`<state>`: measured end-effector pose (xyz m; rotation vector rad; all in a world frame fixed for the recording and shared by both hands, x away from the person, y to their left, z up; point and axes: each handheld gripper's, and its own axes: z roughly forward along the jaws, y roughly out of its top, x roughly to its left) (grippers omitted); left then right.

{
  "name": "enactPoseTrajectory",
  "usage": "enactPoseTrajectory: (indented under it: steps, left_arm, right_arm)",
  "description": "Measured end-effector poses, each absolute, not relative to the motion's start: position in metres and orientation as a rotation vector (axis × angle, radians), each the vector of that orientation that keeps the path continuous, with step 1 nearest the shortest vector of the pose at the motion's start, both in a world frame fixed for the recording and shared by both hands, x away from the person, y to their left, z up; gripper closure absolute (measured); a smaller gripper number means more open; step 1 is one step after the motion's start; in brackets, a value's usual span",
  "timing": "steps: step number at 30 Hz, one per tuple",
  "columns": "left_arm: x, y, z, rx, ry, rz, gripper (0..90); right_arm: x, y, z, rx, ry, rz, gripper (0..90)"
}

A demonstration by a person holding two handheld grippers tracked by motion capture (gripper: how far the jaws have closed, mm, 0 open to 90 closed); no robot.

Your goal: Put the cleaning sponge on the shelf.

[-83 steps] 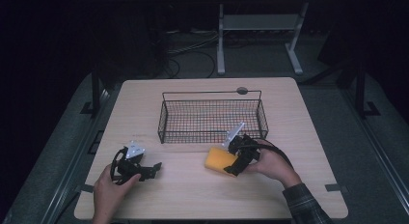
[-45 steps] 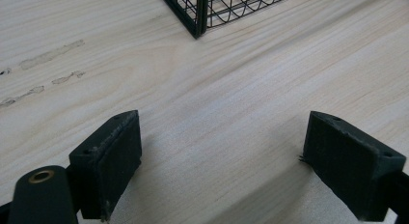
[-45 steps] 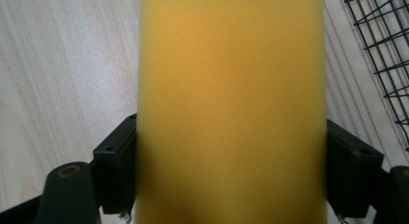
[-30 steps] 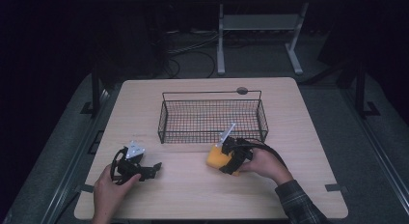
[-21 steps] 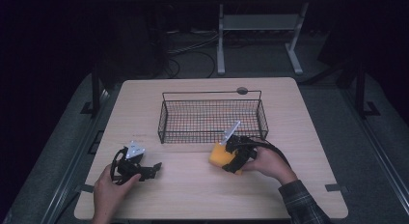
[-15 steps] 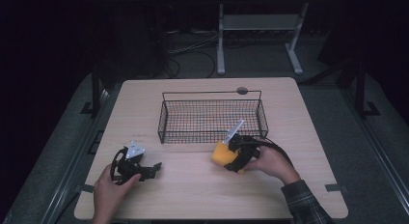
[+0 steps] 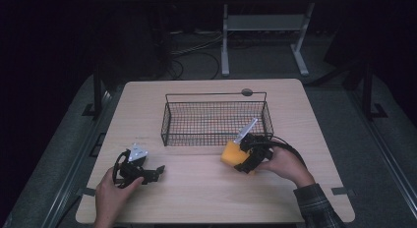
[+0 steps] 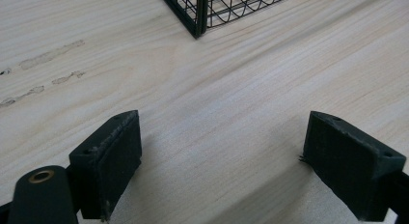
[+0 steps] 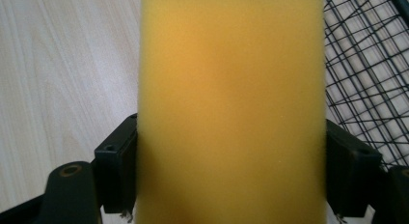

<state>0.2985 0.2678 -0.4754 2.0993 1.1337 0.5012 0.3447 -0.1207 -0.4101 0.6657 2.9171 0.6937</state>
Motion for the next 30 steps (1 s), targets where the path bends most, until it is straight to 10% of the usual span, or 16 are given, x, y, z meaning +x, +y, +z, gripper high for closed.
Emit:
enactPoseTrajectory:
  steps: [30]
  left_arm:
    - [0.299,0.268,-0.475,2.096,1.135,0.502,12.7]
  right_arm:
    - [0.343,-0.146,-0.381,0.693,2.874,0.682,22.5]
